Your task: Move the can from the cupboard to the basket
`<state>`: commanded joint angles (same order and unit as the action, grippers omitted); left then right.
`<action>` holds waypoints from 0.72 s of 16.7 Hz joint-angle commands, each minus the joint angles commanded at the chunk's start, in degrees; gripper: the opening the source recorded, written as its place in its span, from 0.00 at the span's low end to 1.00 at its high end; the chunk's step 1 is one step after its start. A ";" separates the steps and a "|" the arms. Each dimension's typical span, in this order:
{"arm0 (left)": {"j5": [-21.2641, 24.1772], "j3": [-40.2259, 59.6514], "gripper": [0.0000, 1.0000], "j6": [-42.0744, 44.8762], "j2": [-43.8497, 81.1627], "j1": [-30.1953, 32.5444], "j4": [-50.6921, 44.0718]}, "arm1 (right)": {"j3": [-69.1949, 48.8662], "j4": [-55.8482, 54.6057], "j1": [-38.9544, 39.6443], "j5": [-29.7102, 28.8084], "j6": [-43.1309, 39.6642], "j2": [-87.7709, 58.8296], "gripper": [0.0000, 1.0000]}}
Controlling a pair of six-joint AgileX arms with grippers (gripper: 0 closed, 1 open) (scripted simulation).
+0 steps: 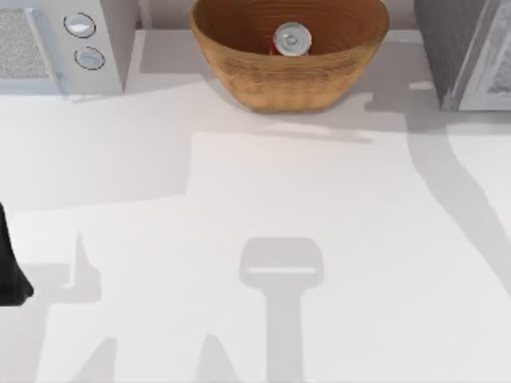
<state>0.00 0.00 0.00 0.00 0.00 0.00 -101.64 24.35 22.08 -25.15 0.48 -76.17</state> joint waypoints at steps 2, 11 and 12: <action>0.00 0.00 1.00 0.00 0.00 0.00 0.00 | -1.95 -0.79 -1.63 1.58 0.02 -3.02 1.00; 0.00 0.00 1.00 0.00 0.00 0.00 0.00 | -1.31 -1.93 -2.69 3.00 -0.04 -2.53 1.00; 0.00 0.00 1.00 0.00 0.00 0.00 0.00 | 0.36 -2.44 -3.02 3.45 0.00 -1.07 1.00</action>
<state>0.00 0.00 0.00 0.00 0.00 0.00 -101.28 21.91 19.06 -21.70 0.47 -77.23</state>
